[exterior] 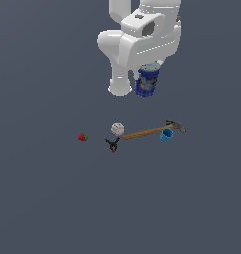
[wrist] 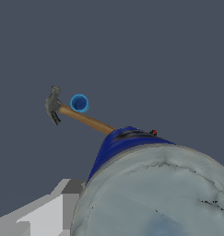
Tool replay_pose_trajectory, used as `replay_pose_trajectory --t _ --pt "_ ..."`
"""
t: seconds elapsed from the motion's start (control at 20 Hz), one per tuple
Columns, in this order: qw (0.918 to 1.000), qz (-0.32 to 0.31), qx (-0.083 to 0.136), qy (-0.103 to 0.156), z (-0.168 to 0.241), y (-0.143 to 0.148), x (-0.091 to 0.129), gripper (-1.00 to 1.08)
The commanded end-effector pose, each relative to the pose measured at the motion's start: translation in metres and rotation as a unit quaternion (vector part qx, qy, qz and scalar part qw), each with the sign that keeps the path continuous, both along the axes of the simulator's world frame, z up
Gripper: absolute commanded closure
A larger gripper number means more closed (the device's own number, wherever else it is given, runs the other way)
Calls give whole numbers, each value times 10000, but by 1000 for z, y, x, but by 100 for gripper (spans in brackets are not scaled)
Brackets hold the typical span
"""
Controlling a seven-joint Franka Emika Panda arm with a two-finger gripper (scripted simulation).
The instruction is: Pick up a designated object from a clutter of objects.
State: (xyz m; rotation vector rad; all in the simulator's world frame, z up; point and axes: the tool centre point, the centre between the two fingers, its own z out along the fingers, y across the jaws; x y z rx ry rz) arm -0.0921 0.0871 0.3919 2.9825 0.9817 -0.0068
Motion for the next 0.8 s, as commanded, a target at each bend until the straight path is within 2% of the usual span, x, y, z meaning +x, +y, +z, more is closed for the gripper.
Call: replay_pose_trajectory --t 0.0,0.4,0.75 --pt "10000 -3 5 -14 21 13 -9 108" --pt "10000 -7 10 -16 62 40 -25 108" --pt "10000 -11 13 -17 72 47 -27 108"
